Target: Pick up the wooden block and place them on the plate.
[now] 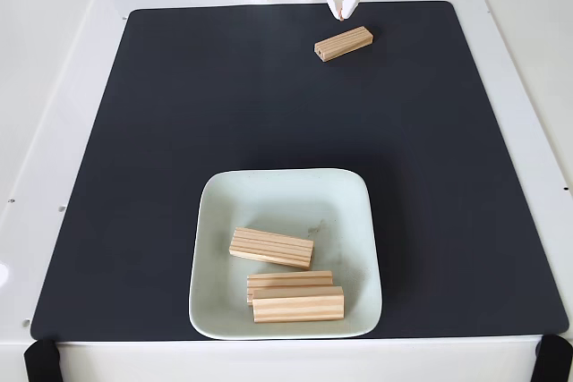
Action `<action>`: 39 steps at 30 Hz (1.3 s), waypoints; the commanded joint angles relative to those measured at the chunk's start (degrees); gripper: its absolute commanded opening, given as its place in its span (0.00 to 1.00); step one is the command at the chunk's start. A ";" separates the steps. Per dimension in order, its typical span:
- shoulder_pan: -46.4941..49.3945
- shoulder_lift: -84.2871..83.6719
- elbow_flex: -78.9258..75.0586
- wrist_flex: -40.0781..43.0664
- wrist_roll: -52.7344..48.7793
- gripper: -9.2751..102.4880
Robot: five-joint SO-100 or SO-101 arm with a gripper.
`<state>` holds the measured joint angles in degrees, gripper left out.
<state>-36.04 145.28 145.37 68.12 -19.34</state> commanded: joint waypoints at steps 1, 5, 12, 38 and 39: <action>1.49 0.18 -1.85 0.26 -0.35 0.08; 3.52 0.09 -0.35 0.26 -5.54 0.08; 3.87 0.09 3.25 0.00 -7.47 0.08; 0.62 0.09 4.83 -0.53 -7.21 0.23; 0.44 0.09 4.75 -0.53 -7.38 0.25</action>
<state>-35.42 145.28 151.26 68.12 -26.63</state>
